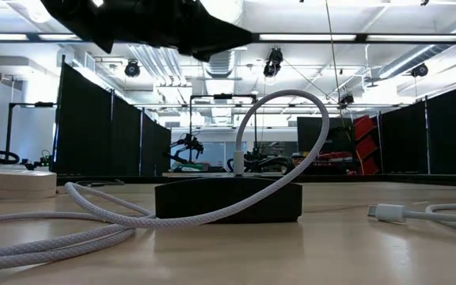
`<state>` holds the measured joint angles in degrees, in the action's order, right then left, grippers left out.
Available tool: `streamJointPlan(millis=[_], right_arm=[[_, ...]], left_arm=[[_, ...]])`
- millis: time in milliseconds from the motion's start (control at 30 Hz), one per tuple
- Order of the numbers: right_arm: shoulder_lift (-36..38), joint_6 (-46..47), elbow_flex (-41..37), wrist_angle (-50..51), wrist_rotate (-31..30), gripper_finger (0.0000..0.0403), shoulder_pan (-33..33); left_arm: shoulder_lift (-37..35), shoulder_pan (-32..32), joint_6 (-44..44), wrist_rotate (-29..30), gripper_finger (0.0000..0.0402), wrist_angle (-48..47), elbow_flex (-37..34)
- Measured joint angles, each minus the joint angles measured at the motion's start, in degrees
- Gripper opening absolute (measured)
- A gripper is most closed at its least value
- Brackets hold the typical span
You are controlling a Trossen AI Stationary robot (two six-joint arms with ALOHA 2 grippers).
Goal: Insert USB
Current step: Insert the white charger cable into the right white outlet extension
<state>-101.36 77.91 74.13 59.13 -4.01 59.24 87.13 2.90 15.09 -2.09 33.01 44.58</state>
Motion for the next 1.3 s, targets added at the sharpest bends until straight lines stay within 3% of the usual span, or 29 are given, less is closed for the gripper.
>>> streamJointPlan(millis=[1300], right_arm=[[0.8, -0.6, -3.3, -2.5, -1.4, 0.0014, 3.9]], left_arm=[[0.0, 0.0, -2.2, 0.0, 0.0066, 1.5, -0.3]])
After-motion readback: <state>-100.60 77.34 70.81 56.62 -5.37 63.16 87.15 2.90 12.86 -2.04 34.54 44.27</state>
